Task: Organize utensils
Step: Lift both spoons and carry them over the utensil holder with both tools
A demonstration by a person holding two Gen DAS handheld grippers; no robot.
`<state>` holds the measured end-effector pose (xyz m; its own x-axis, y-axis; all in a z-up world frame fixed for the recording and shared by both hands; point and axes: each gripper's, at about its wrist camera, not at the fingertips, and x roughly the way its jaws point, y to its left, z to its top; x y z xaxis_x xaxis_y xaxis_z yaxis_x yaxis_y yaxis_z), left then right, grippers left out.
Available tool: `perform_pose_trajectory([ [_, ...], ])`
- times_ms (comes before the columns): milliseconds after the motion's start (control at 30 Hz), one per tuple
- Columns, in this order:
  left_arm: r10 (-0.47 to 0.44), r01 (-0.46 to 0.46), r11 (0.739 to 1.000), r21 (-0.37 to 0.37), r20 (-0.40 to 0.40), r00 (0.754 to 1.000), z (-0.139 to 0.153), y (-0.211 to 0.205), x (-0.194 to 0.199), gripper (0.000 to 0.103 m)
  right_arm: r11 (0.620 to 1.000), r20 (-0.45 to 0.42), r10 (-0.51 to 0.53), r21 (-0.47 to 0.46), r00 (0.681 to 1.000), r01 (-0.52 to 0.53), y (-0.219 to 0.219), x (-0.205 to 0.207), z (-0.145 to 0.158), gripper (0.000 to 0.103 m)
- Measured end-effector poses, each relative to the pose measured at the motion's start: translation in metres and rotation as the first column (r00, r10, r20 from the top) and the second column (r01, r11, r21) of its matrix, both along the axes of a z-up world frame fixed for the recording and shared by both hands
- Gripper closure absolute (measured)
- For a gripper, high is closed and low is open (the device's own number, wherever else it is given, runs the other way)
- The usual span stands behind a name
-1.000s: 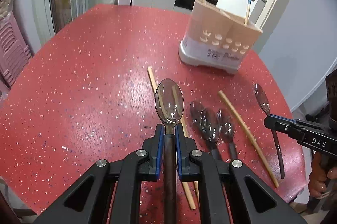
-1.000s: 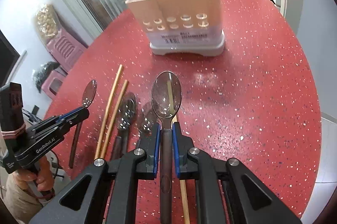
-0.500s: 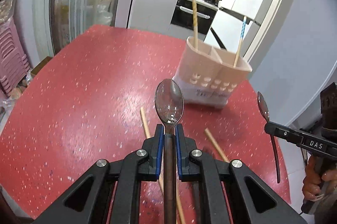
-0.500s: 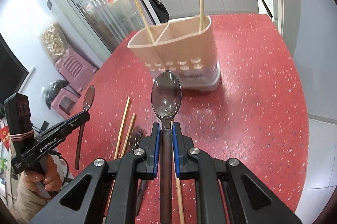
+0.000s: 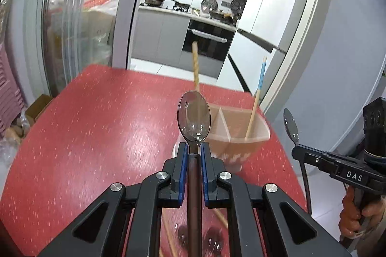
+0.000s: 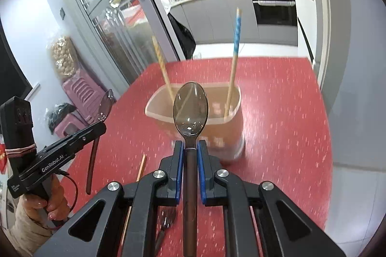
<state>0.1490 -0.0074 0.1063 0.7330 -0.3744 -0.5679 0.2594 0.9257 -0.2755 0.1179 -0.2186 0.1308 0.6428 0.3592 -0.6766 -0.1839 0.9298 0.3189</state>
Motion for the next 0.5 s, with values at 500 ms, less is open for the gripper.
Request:
perform_pose_trajectory([
  [500,0.063,-0.060,0.998,-0.027,0.106,0.992,0.031,-0.026,0.086,0.067,0.999,0.203,-0.021,0.030,0.979,0.015,0.007,0.076,0.031,0.091],
])
